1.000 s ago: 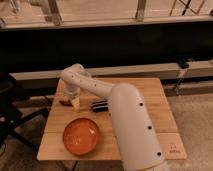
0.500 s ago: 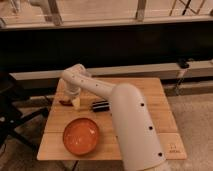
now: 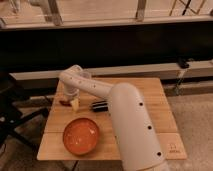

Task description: Place the pepper on the white sponge

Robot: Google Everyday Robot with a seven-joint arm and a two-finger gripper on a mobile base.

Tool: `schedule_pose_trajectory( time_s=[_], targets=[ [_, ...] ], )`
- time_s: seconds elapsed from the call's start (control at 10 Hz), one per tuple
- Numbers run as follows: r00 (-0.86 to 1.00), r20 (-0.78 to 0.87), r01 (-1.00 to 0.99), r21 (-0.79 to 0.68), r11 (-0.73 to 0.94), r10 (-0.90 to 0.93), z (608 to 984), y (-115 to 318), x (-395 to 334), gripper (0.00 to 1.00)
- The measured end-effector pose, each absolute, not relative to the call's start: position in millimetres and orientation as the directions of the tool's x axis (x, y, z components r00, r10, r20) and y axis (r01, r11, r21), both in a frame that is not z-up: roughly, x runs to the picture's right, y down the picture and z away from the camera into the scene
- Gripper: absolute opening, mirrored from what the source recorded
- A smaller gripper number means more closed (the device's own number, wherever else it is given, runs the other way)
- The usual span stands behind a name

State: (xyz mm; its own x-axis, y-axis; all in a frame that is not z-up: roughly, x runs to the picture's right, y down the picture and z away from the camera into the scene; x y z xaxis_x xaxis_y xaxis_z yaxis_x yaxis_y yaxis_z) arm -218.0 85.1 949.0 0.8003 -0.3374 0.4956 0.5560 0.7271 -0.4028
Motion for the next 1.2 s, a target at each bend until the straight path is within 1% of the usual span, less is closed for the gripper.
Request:
schedule_pose_trajectory(
  time_s=[1.0, 1.1, 1.2],
  targets=[
    [0.782, 0.494, 0.597, -0.419, 0.685, -0.379, 952.8, 88.3, -228.1, 0.80],
    [0.781, 0.497, 0.598, -0.419, 0.683, -0.379, 953.1, 87.5, -227.4, 0.79],
    [0.779, 0.500, 0.600, -0.418, 0.682, -0.379, 953.3, 87.2, -227.5, 0.76]
  ],
)
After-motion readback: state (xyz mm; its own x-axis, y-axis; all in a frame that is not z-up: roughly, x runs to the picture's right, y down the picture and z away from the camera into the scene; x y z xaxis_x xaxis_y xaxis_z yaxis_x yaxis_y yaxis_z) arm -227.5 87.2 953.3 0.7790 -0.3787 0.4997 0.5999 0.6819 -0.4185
